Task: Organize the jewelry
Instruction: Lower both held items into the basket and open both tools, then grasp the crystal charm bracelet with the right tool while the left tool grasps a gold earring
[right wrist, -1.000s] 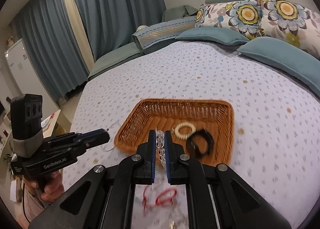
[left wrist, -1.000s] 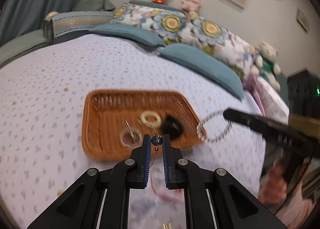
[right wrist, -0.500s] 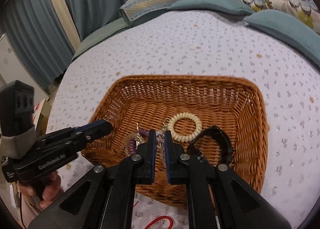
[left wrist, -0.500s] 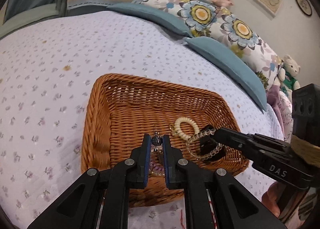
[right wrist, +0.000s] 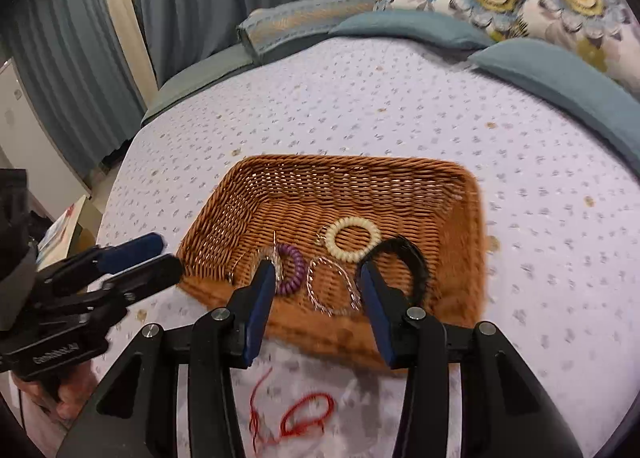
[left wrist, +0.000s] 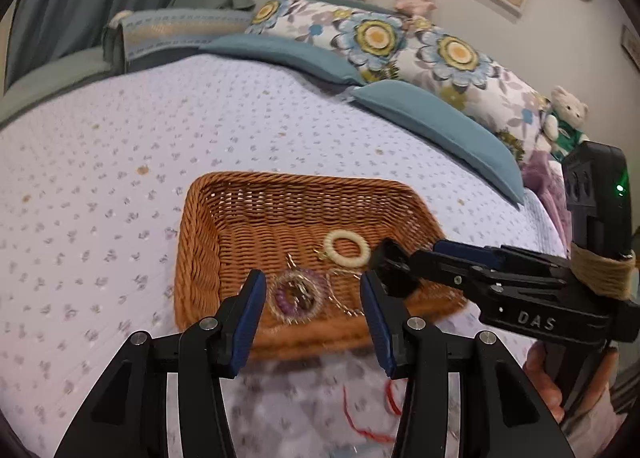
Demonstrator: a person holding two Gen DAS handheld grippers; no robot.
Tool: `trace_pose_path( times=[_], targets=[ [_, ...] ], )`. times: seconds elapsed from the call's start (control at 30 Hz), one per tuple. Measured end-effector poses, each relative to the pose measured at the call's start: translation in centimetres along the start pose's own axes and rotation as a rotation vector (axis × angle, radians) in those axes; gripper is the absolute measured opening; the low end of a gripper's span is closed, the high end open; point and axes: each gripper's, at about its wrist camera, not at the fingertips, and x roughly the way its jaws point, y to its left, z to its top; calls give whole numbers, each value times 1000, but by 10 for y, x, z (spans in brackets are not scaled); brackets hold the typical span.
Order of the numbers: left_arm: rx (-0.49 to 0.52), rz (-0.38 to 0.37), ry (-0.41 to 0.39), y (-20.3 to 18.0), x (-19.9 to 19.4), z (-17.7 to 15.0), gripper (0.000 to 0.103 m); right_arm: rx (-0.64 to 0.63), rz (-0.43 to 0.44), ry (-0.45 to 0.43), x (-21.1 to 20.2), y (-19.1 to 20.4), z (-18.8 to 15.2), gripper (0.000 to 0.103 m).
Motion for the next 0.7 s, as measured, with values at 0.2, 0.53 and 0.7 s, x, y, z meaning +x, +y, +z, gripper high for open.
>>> trace_pose_path(
  times=[0.2,0.53,0.7],
  targets=[
    [12,10,-30,-18,-59,-42,50,33,-46,-94,-70,-11,-40,84],
    [-116,9,62,-19,-80,-134,50,82,-200,-33,-112,-54,-120,79],
    [-79,28,103,-31,-67,-158,50,66,-167,32,-103,-38,-149,72]
  ],
)
